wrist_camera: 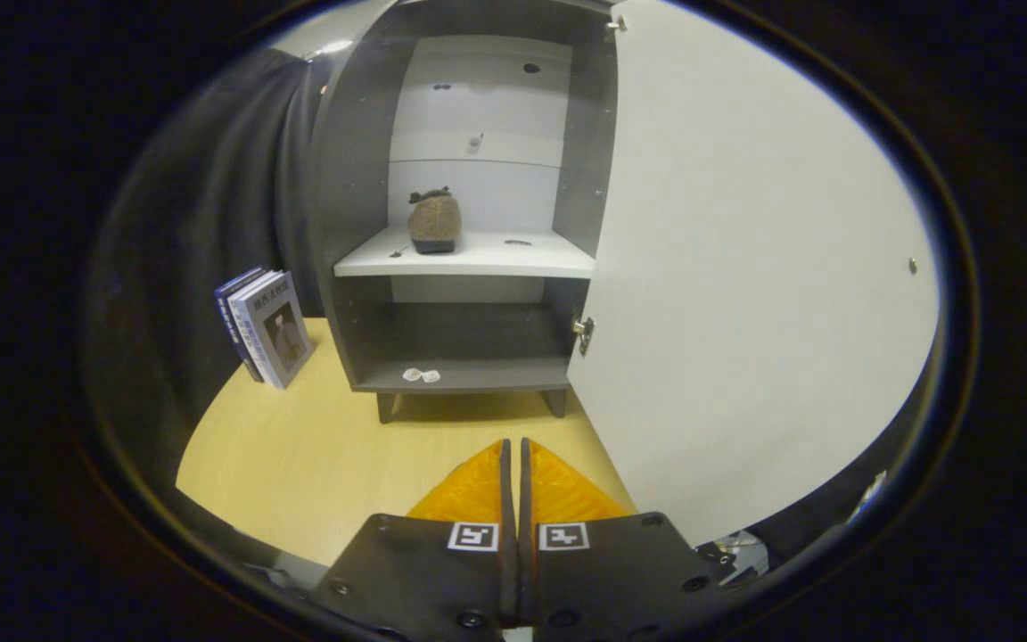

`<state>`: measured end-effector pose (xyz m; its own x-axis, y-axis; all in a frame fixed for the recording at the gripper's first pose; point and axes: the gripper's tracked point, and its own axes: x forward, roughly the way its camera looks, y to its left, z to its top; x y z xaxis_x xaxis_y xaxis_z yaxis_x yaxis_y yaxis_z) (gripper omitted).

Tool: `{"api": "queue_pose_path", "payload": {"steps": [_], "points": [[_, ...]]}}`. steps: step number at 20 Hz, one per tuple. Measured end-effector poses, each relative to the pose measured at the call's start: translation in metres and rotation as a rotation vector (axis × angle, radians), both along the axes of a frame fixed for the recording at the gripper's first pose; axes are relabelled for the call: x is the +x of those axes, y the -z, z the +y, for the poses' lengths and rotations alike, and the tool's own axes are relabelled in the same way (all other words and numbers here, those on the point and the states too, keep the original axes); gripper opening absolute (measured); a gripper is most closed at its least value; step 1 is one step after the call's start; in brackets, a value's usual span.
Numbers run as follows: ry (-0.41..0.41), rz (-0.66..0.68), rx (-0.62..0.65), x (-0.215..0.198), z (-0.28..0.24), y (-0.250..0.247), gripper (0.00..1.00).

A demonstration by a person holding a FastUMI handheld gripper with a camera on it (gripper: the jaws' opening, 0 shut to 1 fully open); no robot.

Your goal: Open the shoe cabinet door, grab the shoes and put them into the shoe cabinet, then close the shoe cabinet door.

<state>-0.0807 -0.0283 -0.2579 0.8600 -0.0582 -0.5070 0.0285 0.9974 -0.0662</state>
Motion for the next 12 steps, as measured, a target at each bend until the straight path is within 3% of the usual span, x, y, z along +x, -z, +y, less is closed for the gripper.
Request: {"api": "queue_pose_path", "payload": {"steps": [12], "points": [[-0.022,0.035,0.005,0.005,0.026,0.020,0.02]]}}
